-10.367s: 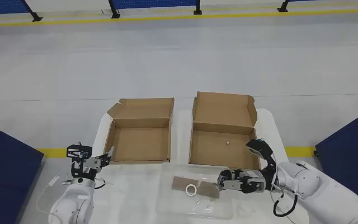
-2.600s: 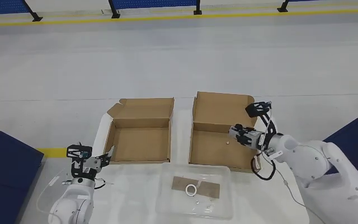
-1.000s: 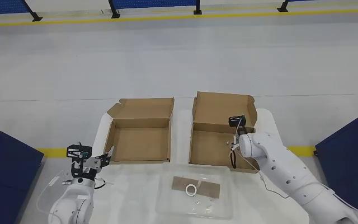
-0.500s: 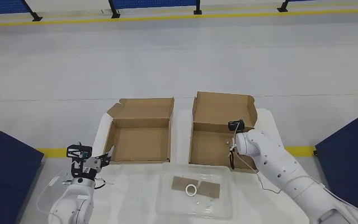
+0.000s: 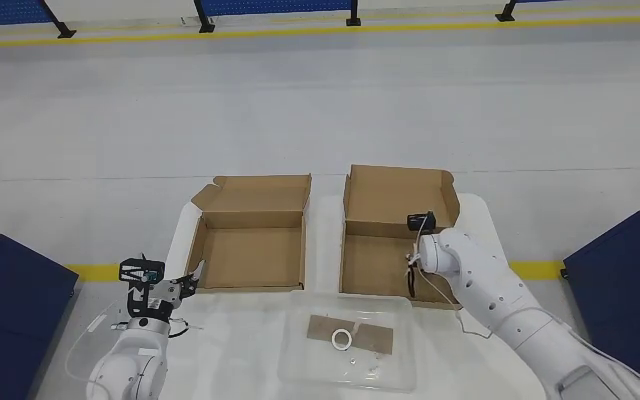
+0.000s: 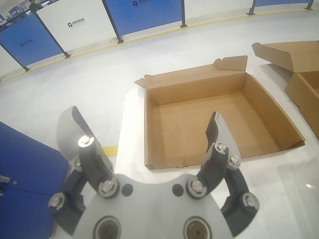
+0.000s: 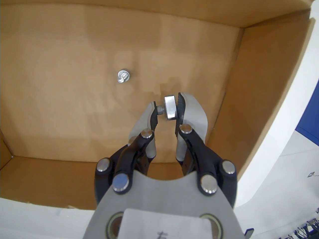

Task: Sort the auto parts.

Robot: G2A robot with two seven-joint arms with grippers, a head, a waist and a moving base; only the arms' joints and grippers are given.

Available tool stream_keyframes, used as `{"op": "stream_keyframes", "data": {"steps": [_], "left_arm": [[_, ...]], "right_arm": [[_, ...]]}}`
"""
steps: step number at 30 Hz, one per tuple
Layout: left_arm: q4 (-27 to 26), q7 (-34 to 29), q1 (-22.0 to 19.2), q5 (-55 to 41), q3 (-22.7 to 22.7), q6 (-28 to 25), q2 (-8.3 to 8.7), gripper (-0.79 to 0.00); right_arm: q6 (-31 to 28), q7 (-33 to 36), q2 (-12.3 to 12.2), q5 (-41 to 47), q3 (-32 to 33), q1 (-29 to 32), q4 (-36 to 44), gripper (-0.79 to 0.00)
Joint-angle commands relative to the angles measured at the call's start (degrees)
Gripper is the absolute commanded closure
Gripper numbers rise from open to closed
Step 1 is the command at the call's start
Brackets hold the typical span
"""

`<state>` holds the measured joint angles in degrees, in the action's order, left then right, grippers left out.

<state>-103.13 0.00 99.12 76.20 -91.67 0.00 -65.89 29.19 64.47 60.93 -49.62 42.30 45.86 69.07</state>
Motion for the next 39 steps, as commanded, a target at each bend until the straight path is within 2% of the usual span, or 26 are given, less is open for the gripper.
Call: {"op": "stream_keyframes", "data": {"steps": [1,6,8,10,14,20,28,32,36,39], "left_arm": [[0.0,0.0,0.0,0.0,0.0,0.0,0.00,-0.785],[0.0,0.0,0.0,0.0,0.0,0.0,0.00,-0.785],[0.0,0.0,0.0,0.0,0.0,0.0,0.00,-0.785],[0.0,0.0,0.0,0.0,0.0,0.0,0.00,-0.785],[0.0,0.0,0.0,0.0,0.0,0.0,0.00,-0.785],[0.0,0.0,0.0,0.0,0.0,0.0,0.00,-0.785],[0.0,0.0,0.0,0.0,0.0,0.0,0.00,-0.785],[0.0,0.0,0.0,0.0,0.0,0.0,0.00,-0.785],[0.0,0.0,0.0,0.0,0.0,0.0,0.00,-0.785],[0.0,0.0,0.0,0.0,0.0,0.0,0.00,-0.785]], "right_arm": [[0.0,-0.3,0.3,0.1,0.1,-0.1,-0.4,-0.237],[0.0,-0.9,0.9,-0.7,0.2,-0.3,-1.1,-0.305],[0.3,-0.8,1.0,-1.1,0.5,-0.5,-1.0,-0.382],[0.8,-0.7,0.9,-1.8,1.0,-0.3,-0.2,-0.785],[1.8,0.4,0.2,-4.2,2.9,1.1,3.7,-0.785],[0.1,3.5,-2.0,-6.6,8.6,5.9,15.5,-0.785],[-0.2,3.0,-2.0,-6.5,8.7,6.0,15.8,-0.785],[-6.7,1.1,-2.7,-5.4,11.1,8.2,20.7,-0.785],[-15.2,4.6,-4.1,-4.5,14.9,11.0,26.9,-0.785],[-18.7,7.1,-4.9,-5.1,17.3,13.4,31.8,-0.785]]}}
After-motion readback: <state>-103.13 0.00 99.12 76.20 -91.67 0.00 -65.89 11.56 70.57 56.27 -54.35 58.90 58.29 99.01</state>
